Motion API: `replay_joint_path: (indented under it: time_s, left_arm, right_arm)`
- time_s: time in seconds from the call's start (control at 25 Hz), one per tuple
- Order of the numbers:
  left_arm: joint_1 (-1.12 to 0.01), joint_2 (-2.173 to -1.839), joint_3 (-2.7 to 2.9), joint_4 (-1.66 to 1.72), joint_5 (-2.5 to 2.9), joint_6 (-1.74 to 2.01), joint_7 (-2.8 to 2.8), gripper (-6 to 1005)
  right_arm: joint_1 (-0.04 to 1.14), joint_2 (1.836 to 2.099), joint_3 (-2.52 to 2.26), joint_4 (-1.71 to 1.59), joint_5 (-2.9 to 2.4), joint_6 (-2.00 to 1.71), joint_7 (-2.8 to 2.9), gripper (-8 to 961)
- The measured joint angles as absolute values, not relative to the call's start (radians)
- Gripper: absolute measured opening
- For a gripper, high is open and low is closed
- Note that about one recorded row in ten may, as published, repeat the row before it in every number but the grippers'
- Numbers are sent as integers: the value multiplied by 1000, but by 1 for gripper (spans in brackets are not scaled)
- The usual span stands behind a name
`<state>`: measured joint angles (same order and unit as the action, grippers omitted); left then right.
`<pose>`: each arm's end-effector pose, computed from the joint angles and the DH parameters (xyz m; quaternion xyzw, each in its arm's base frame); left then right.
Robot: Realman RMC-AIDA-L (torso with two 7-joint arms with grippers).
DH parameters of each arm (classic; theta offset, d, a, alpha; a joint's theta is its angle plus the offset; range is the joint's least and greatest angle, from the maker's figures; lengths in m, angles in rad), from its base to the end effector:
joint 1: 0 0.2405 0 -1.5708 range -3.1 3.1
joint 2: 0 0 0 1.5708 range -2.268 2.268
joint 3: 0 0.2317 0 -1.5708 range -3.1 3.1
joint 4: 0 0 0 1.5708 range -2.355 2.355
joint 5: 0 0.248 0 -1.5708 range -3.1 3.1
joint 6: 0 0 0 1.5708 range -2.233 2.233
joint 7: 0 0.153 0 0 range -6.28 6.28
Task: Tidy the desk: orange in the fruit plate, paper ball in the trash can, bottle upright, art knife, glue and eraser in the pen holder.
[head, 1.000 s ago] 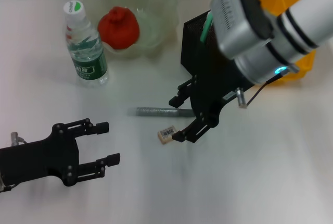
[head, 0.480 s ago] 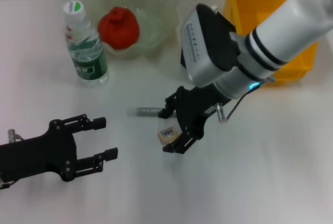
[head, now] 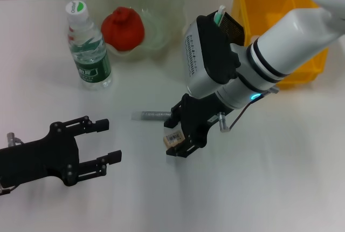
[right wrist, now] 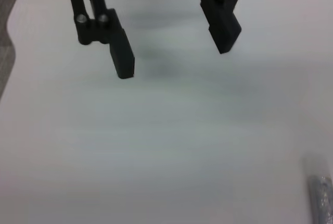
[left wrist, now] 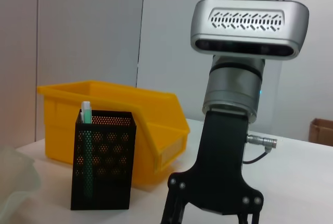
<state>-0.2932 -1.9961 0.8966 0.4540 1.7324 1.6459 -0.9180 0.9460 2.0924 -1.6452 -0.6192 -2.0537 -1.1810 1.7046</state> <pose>-0.3249 0.2629 -0.0080 -0.9395 -0.1358 -0.2780 0.1470 0.1313 0.3778 -0.1345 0.9945 0.0161 0.1012 0.0239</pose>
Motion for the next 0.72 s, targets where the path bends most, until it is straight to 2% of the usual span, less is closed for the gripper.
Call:
replay_joint_path:
  time_s: [0.24,0.48,0.72]
  left_arm:
    - [-293,-1994,888,454,1731,1649,-918,709]
    - [-293,-1991,888,454,1731,1655,-917,709]
    - [-293,-1990,884,454,1731,1664,-917,709]
  right_arm:
    - [945,2092,-1660,-617,-2051,-1162,1719,594]
    - [944,2092,-1684,-611,-2051,-1135,1741,375]
    - [941,2092,-1712,-626,-2051,-1122,1765,341]
